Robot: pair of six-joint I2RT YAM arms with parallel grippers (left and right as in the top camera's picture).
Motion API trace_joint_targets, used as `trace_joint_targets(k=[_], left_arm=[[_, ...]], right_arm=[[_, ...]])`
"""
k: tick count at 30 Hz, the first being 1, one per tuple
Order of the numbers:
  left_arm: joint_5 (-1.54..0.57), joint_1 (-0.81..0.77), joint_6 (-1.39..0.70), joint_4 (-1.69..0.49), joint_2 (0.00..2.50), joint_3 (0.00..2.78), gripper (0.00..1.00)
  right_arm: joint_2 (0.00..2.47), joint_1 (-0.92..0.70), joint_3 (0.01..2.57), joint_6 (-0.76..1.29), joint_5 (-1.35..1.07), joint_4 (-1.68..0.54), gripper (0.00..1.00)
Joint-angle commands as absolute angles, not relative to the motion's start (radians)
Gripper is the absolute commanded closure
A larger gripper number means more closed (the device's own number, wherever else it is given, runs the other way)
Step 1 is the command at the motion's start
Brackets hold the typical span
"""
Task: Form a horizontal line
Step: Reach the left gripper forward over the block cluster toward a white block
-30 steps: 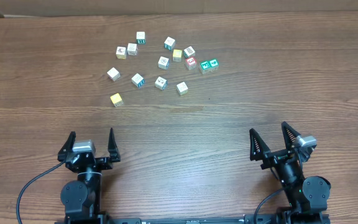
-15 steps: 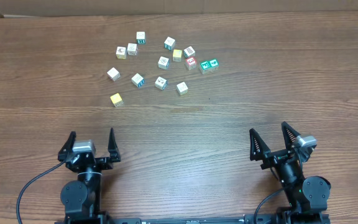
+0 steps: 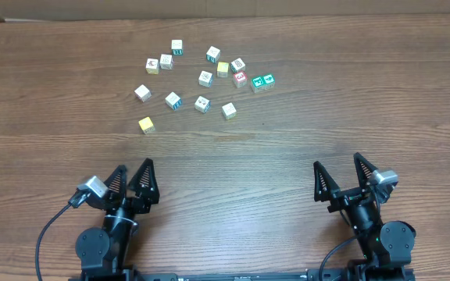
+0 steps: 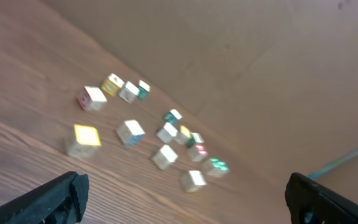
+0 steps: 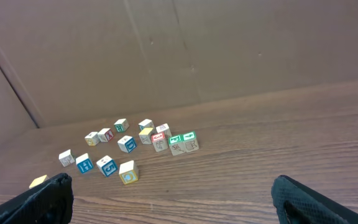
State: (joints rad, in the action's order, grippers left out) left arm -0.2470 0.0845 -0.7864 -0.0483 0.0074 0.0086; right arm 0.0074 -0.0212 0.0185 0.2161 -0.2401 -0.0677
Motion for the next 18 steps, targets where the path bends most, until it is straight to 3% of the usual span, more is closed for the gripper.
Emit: trace_joint_targets(k=[1, 6, 11, 18], left_arm=[[-0.304, 0.078, -0.927, -0.035, 0.011, 0.006, 0.0], [-0.518, 0.078, -0.703, 0.063, 0.012, 0.023, 0.0], [-0.509, 0.078, -0.502, -0.068, 0.075, 0.189, 0.0], [-0.465, 0.078, -0.258, -0.236, 0.353, 0.518, 0.0]], right_arm=[[0.003, -0.024, 0.008, 0.213, -0.244, -0.062, 0.0], [0.003, -0.024, 0.008, 0.213, -0.244, -0.062, 0.0], [0.003, -0.024, 0.008, 0.213, -0.244, -0.062, 0.0], [0.003, -0.024, 0.008, 0.213, -0.244, -0.062, 0.0]])
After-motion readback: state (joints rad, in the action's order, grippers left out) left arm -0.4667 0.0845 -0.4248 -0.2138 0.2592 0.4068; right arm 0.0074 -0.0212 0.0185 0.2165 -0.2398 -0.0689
